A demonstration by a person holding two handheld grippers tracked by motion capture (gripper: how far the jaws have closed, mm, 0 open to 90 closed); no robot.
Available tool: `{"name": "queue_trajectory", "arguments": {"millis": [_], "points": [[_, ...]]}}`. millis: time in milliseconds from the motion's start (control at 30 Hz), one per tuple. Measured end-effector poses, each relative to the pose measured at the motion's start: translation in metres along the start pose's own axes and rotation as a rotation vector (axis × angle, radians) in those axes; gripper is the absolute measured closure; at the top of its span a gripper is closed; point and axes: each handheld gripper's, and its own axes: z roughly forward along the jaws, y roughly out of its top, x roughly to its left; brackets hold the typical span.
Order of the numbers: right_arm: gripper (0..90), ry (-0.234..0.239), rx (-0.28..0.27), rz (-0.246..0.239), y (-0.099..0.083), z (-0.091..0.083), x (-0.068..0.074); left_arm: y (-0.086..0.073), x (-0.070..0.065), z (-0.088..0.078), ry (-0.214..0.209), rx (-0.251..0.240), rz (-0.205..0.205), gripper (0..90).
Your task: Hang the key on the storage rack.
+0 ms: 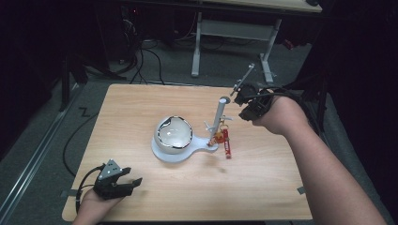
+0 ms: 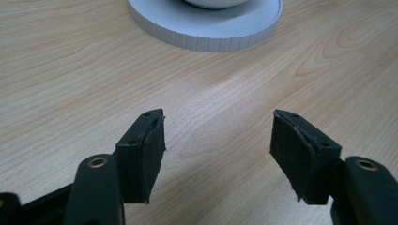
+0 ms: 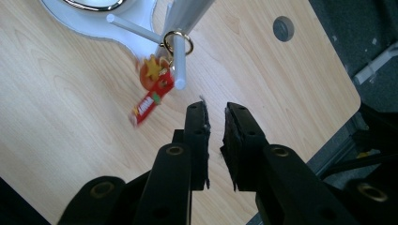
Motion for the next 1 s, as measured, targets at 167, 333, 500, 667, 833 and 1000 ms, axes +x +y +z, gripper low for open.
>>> {"name": "queue_trajectory", "arguments": {"millis": [167,333,500,667,833,1000], "points": [[76.7,-0.007,-0.014,0.043,-0.009,0.003,0.001,0.001,0.000,0.001,-0.002,-0.001,0.002,36.2],[74.0,-0.015,-0.025,0.072,-0.021,0.014,0.002,0.000,-0.001,0.001,-0.002,0.002,0.000,36.1],[70.9,-0.035,-0.026,0.125,-0.040,0.025,0.004,-0.001,-0.003,0.001,0.001,0.003,-0.003,36.2],[70.6,-0.017,-0.041,0.197,-0.070,0.039,0.004,-0.002,-0.003,0.003,0.003,0.014,-0.006,36.1],[70.4,-0.016,-0.043,0.262,-0.110,0.058,0.006,-0.004,-0.003,0.006,0.008,0.024,-0.018,36.1],[68.0,0.005,-0.035,0.322,-0.146,0.084,0.014,-0.003,-0.003,0.006,0.027,0.017,-0.030,35.3]]}}
